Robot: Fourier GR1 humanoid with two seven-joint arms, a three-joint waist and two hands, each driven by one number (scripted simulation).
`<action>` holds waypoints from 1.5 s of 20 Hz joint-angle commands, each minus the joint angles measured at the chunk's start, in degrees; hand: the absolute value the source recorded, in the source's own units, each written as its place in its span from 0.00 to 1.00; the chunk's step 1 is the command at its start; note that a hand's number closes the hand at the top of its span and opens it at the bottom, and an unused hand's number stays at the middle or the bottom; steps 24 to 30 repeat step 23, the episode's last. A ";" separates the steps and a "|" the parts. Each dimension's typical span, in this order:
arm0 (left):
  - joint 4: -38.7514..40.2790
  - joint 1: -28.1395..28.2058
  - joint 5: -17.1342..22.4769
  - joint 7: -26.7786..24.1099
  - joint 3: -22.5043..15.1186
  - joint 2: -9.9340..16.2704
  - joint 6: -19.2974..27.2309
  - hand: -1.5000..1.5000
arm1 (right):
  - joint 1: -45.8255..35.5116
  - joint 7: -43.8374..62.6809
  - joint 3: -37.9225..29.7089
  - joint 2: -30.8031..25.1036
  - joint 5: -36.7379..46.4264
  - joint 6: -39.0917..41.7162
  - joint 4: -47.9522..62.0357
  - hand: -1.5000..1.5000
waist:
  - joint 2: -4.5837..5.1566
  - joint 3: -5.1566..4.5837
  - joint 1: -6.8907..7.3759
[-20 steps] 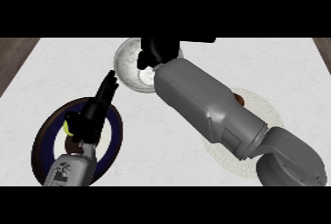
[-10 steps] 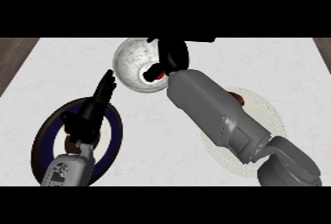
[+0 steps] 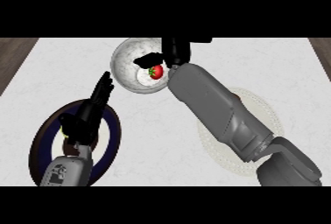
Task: Pick the tomato from the placemat and place it in the bowl
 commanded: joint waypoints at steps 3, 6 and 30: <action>0.22 2.61 0.65 -1.70 1.28 0.76 -0.40 0.50 | -0.77 -2.19 -6.81 0.05 -4.62 0.68 -1.85 0.00 | -0.64 -0.02 -1.48; -0.81 2.42 1.13 -0.70 1.72 1.10 -0.68 0.50 | 5.40 -9.24 -10.20 0.01 -5.57 3.36 -2.74 0.00 | -0.78 0.01 -2.35; 2.61 0.73 1.58 -1.41 4.04 1.86 -1.02 0.50 | 24.85 -9.18 -13.67 -6.42 -2.47 17.36 -25.90 0.00 | -1.13 -0.01 -3.52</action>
